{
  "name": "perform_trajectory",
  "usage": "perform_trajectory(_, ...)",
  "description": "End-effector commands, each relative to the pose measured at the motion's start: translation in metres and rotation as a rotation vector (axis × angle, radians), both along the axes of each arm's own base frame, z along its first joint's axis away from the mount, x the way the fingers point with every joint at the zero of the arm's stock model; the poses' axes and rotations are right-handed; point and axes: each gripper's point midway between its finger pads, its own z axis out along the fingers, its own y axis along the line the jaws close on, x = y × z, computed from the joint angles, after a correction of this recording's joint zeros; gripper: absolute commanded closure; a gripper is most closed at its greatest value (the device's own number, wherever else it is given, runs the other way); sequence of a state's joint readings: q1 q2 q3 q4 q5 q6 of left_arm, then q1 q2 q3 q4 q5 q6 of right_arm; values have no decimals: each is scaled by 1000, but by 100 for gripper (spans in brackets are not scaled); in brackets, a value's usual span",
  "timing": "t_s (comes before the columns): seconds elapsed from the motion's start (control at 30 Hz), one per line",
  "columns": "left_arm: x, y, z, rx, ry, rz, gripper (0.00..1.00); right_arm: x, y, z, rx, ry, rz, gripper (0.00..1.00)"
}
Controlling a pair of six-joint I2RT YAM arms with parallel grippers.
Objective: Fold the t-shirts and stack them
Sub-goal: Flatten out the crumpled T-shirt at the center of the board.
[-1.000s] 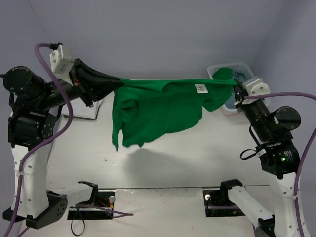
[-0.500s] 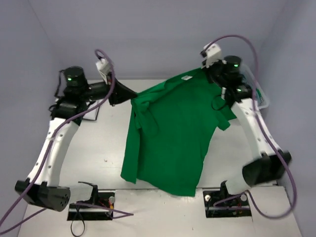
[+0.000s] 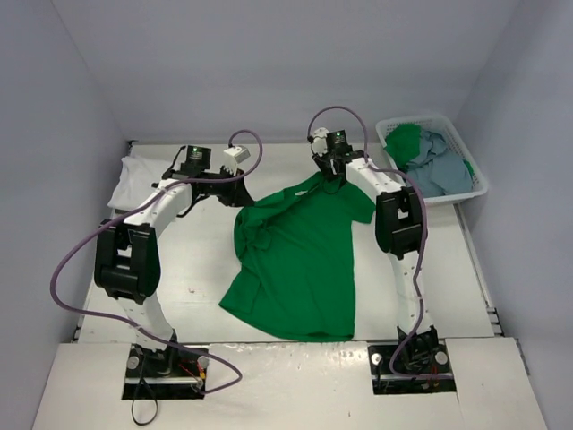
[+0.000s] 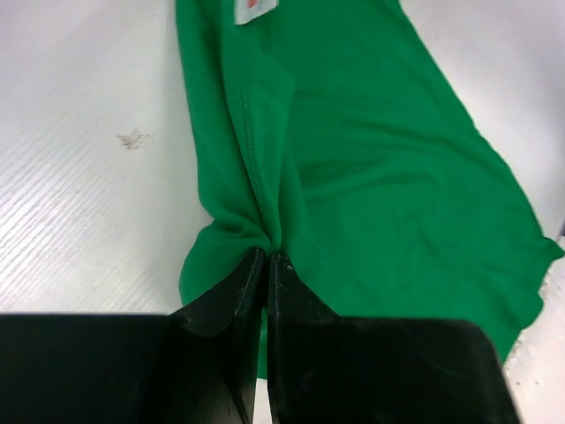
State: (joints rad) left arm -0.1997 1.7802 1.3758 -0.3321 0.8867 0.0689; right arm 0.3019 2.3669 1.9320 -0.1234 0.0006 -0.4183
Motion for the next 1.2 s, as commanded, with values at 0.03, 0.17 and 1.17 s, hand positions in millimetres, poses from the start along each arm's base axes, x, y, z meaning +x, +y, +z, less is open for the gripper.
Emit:
perform_trajectory(0.03,25,6,39,18,-214,1,100,4,-20,105,-17,-272,-176,56)
perform_trajectory(0.17,24,6,33,14,-198,0,100,-54,-24,152,-1,-303,-160,53)
perform_trajectory(1.17,123,109,-17,371,-139,373,100,-324,31,-71,-188,669,411,100)
